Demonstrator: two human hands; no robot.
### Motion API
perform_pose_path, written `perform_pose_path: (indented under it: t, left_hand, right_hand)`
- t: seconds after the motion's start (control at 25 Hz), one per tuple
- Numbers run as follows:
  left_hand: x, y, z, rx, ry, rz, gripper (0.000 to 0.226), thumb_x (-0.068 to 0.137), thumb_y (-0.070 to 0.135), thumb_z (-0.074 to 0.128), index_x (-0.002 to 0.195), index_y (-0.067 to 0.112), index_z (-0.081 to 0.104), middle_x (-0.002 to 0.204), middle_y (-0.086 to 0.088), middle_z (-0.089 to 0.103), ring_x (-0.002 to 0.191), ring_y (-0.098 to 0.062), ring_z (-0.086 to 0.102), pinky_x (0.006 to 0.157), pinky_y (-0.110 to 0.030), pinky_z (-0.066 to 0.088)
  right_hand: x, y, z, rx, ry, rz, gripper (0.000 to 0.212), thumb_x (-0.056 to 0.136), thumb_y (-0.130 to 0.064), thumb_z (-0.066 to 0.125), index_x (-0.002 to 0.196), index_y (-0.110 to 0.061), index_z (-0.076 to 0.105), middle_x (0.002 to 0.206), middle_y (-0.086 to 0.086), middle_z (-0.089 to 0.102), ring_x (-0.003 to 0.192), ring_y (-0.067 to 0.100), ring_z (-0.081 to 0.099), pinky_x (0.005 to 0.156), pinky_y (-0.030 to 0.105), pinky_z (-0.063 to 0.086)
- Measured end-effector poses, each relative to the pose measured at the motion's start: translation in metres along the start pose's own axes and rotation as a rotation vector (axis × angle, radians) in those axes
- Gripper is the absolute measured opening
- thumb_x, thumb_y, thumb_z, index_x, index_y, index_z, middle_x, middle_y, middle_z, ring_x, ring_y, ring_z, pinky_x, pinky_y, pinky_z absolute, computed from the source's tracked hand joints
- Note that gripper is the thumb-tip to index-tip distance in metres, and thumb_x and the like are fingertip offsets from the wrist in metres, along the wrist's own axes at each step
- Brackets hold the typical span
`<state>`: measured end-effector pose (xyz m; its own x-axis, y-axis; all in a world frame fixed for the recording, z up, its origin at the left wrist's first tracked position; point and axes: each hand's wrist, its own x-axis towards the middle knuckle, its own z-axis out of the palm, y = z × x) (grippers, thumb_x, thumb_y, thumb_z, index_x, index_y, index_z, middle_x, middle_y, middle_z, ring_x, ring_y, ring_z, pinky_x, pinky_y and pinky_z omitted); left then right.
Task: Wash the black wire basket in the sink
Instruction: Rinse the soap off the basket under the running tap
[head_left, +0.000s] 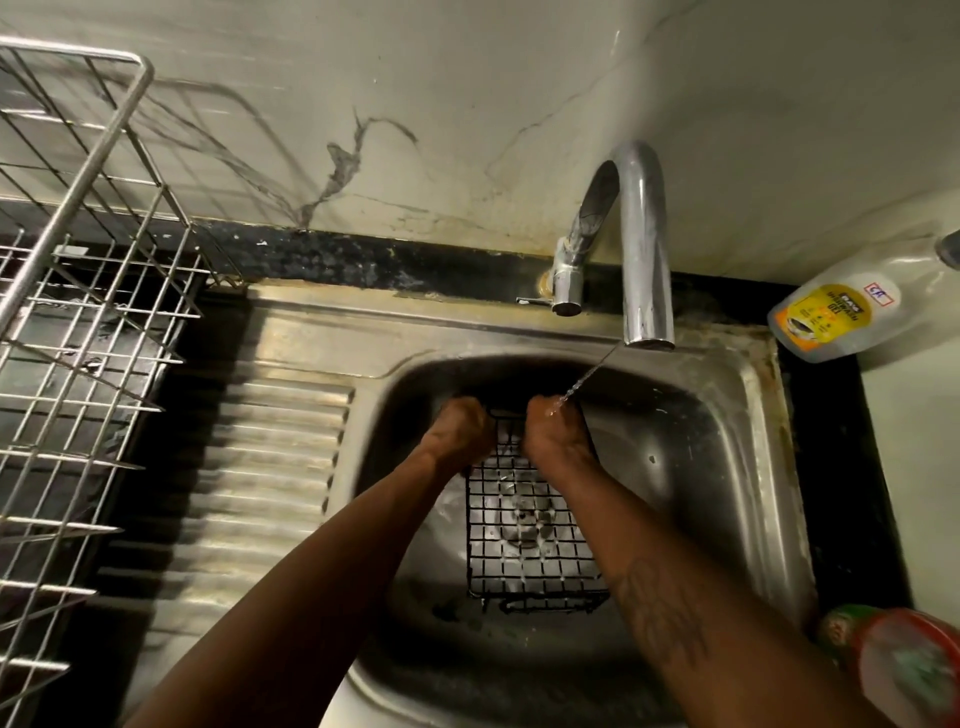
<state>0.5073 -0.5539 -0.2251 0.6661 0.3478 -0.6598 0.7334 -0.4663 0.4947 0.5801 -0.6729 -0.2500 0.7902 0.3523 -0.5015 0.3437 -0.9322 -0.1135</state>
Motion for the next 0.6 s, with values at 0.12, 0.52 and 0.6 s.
perform_pose_path:
  t: [0.12, 0.52, 0.6]
  left_hand:
    - [0.001, 0.001, -0.01, 0.037, -0.052, -0.033, 0.013, 0.095, 0.006, 0.056, 0.092, 0.0, 0.068, 0.085, -0.017, 0.07, 0.085, -0.033, 0.074, 0.048, -0.025, 0.054]
    - [-0.004, -0.013, -0.029, 0.177, -0.062, -0.058, 0.025, 0.097, 0.009, 0.048, 0.108, 0.003, 0.07, 0.117, -0.016, 0.071, 0.108, -0.029, 0.068, 0.077, -0.029, 0.051]
    - [-0.005, -0.015, -0.028, 0.206, -0.104, -0.055, 0.019, 0.096, 0.008, 0.052, 0.097, 0.005, 0.07, 0.116, -0.016, 0.071, 0.105, -0.031, 0.069, 0.067, -0.029, 0.053]
  right_hand:
    - [-0.007, -0.005, 0.011, -0.109, 0.096, -0.111, 0.024, 0.091, -0.004, 0.06, 0.112, -0.008, 0.069, 0.11, 0.017, 0.069, 0.106, 0.034, 0.066, 0.086, 0.038, 0.054]
    - [0.021, 0.005, -0.018, 0.403, -0.001, -0.058, 0.017, 0.089, -0.012, 0.072, 0.104, -0.019, 0.07, 0.105, -0.002, 0.063, 0.094, 0.011, 0.057, 0.077, 0.024, 0.049]
    - [0.018, 0.021, -0.014, 0.394, -0.055, -0.035, 0.046, 0.079, -0.011, 0.083, 0.122, -0.017, 0.067, 0.12, 0.004, 0.064, 0.104, 0.017, 0.061, 0.079, 0.024, 0.05]
